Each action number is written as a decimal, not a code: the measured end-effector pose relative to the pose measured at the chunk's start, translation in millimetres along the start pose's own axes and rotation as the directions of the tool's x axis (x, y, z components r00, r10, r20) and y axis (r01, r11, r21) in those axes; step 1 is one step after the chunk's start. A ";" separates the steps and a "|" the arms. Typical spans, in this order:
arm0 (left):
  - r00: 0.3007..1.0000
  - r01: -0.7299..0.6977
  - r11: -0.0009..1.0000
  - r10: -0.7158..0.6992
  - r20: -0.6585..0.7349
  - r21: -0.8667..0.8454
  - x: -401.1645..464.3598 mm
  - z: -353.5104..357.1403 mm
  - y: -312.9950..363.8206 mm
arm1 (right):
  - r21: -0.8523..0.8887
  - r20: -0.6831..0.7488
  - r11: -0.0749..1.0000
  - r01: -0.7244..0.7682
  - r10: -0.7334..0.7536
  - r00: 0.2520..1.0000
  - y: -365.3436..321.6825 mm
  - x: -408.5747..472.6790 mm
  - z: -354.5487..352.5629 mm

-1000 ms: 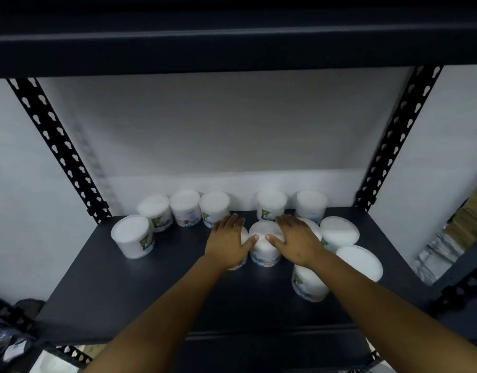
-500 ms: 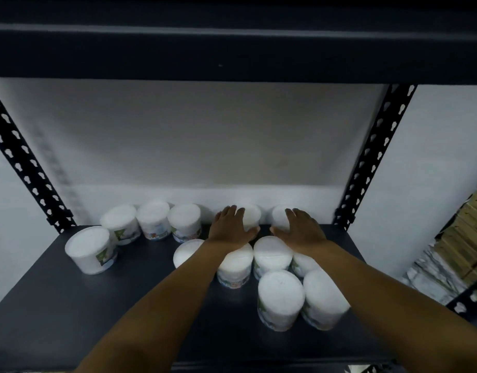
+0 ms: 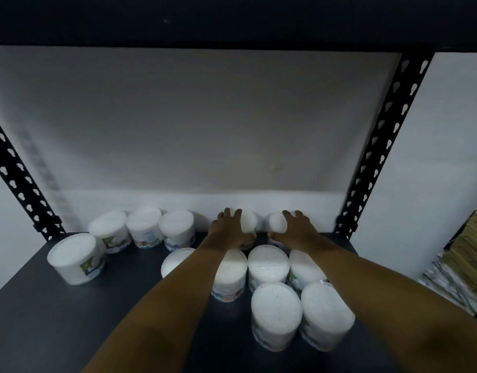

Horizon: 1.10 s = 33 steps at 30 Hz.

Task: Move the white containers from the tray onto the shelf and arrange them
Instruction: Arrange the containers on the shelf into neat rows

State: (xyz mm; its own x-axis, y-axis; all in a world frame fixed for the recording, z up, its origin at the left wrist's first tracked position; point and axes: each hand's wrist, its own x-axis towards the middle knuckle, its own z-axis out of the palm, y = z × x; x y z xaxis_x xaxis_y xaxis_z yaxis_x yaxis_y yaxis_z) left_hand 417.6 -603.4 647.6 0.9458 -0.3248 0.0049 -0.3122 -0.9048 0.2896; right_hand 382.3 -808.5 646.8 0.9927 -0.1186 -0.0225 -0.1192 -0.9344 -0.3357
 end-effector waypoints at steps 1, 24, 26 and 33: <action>1.000 0.005 1.000 -0.005 0.005 -0.007 0.9 1.0 -0.1 | 0.004 0.007 1.000 -0.004 0.004 1.000 0.2 1.7 0.9; 0.960 -0.104 0.967 0.036 -0.278 -0.233 -32.5 -55.0 -12.4 | 0.072 -0.209 0.993 0.095 -0.078 0.975 -74.6 -38.6 -51.9; 0.942 -0.128 0.963 0.043 -0.332 -0.238 -43.2 -66.9 -18.2 | 0.077 -0.247 0.990 0.117 -0.095 0.964 -91.3 -50.5 -58.1; 0.943 -0.054 0.966 -0.033 -0.331 -0.252 -94.4 -102.6 -44.8 | 0.100 -0.229 0.993 0.071 -0.046 0.972 -150.1 -97.6 -67.0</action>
State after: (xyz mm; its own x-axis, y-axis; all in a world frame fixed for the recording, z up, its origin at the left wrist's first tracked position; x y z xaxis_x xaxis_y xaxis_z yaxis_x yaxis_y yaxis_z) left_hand 351.5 -504.0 732.4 0.9319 -0.1849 0.3121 -0.3305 -0.7872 0.5206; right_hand 302.1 -679.2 762.5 0.9664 -0.1493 0.2094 -0.0465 -0.9023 -0.4287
